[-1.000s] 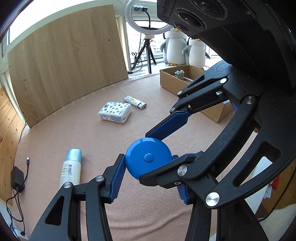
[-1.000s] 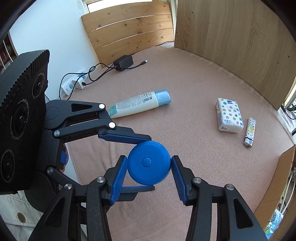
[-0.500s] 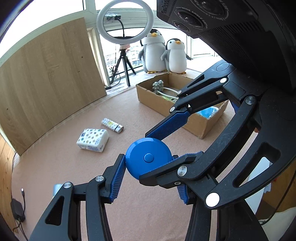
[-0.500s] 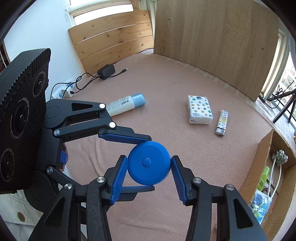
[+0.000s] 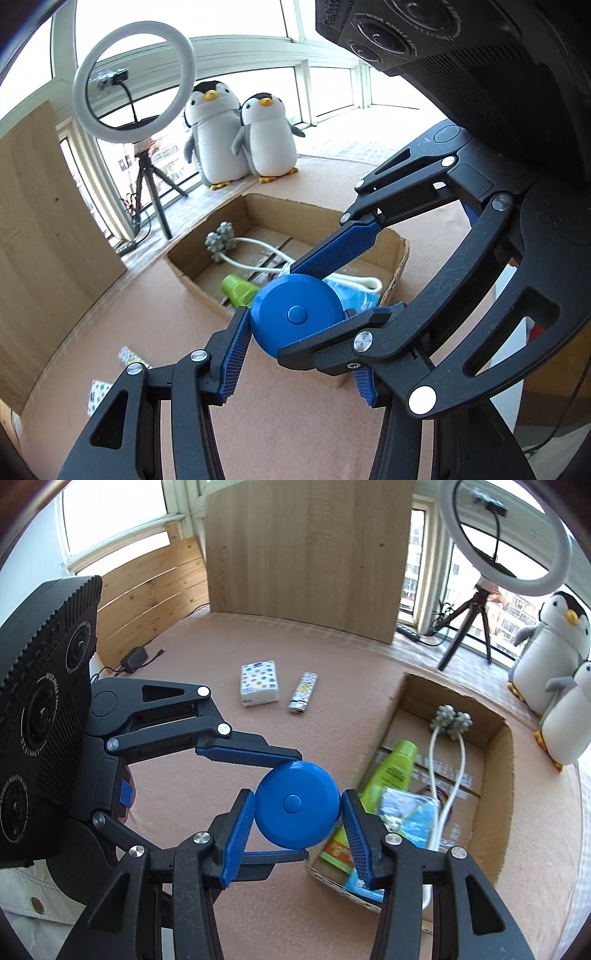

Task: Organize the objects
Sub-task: 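Carry the tape measure with both grippers into the box and release, then reach the right gripper to the white Vinda tissue pack and grasp it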

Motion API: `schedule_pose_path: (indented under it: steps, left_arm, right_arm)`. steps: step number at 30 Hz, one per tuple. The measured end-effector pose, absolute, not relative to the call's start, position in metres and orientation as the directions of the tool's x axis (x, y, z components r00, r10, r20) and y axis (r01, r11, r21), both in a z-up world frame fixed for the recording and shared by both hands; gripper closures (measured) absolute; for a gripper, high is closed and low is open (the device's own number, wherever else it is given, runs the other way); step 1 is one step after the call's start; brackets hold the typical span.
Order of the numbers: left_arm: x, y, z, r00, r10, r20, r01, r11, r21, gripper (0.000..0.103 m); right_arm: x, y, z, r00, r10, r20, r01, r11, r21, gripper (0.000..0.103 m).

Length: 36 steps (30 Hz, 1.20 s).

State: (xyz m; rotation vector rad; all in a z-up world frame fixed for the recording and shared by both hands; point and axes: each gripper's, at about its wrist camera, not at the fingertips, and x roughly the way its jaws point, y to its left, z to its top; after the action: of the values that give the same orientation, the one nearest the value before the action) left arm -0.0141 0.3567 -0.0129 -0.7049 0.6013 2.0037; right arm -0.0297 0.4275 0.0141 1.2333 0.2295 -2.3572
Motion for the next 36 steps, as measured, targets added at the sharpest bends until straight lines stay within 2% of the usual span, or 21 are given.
schedule_pose_path:
  steps: [9, 11, 13, 14, 23, 36]
  left_arm:
    - [-0.022, 0.414, -0.022, -0.407, 0.596, -0.692, -0.886, -0.441, 0.142, 0.047]
    - [-0.023, 0.417, -0.025, -0.448, 0.562, -0.696, -0.866, -0.467, 0.181, 0.036]
    - [-0.022, 0.414, -0.026, -0.476, 0.554, -0.683, -0.853, -0.479, 0.206, 0.015]
    - [-0.023, 0.410, -0.025, -0.485, 0.558, -0.673, -0.849, -0.484, 0.211, 0.014]
    - [-0.034, 0.365, -0.024, -0.506, 0.533, -0.678, -0.818, -0.547, 0.180, 0.014]
    - [-0.035, 0.247, -0.030, -0.584, 0.430, -0.688, -0.702, -0.693, 0.164, 0.014]
  right_arm:
    - [-0.035, 0.488, 0.007, -0.521, -0.282, -0.805, 0.375, -0.923, 0.081, 0.059]
    - [-0.037, 0.497, 0.002, -0.528, -0.277, -0.803, 0.352, -0.932, 0.089, 0.057]
    - [-0.036, 0.504, -0.003, -0.539, -0.247, -0.805, 0.321, -0.944, 0.074, 0.052]
    - [-0.035, 0.506, -0.004, -0.539, -0.244, -0.806, 0.313, -0.947, 0.078, 0.052]
    - [-0.036, 0.504, -0.002, -0.560, -0.224, -0.797, 0.284, -0.956, 0.069, 0.052]
    - [-0.063, 0.429, 0.001, -0.550, -0.260, -0.794, 0.389, -0.921, 0.032, 0.052]
